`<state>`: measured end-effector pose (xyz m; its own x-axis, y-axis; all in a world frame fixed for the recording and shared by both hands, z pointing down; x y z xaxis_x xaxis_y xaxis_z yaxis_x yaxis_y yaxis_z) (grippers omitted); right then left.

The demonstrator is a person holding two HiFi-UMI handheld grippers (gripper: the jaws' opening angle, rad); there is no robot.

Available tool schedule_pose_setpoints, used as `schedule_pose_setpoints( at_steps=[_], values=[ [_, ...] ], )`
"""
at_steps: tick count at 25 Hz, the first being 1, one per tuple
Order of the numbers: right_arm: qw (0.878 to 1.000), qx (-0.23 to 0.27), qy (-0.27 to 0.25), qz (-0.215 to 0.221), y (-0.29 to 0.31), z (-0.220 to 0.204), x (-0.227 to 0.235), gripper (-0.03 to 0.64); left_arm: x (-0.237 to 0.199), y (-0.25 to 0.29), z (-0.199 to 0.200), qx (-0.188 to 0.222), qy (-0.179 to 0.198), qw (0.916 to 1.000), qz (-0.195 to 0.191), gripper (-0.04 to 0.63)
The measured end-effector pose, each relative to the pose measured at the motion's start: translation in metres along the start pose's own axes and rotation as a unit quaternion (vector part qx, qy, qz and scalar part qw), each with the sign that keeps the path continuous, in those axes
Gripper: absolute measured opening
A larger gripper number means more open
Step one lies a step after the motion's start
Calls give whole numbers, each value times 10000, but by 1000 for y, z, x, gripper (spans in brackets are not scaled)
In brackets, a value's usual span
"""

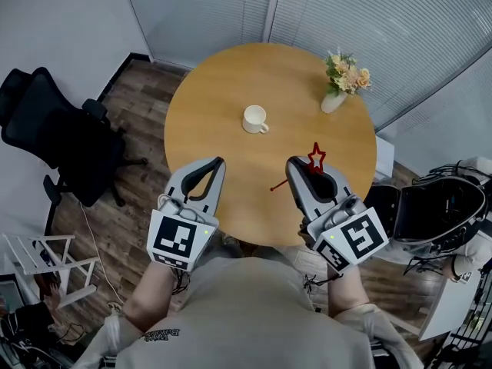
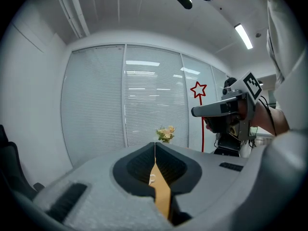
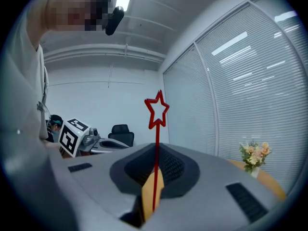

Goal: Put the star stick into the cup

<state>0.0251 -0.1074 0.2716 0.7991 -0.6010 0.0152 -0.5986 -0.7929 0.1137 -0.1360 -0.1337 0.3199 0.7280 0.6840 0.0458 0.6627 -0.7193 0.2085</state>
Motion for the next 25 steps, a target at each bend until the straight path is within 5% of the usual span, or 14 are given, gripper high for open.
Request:
schedule_pose_setpoints(
  at_steps=[7, 25],
  values=[
    [9998, 52, 82, 164, -3, -3, 25, 31, 13, 16, 7, -30, -95, 9999, 93, 21],
    [9955, 64, -833, 444, 42, 2, 77, 31, 1, 57, 26, 118, 214, 9985, 491, 23]
  ],
)
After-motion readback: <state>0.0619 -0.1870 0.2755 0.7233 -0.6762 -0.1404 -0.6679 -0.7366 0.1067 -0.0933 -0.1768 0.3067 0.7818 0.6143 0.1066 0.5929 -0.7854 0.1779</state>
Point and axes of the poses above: the fingertips, and each gripper's own axes: y forward along the fingers, x to its right, z out of its top, the point moved 4 cm from there along -y, backward along the fingers, and after that the axes turned 3 degrees about -y, right-handed, at the moved point
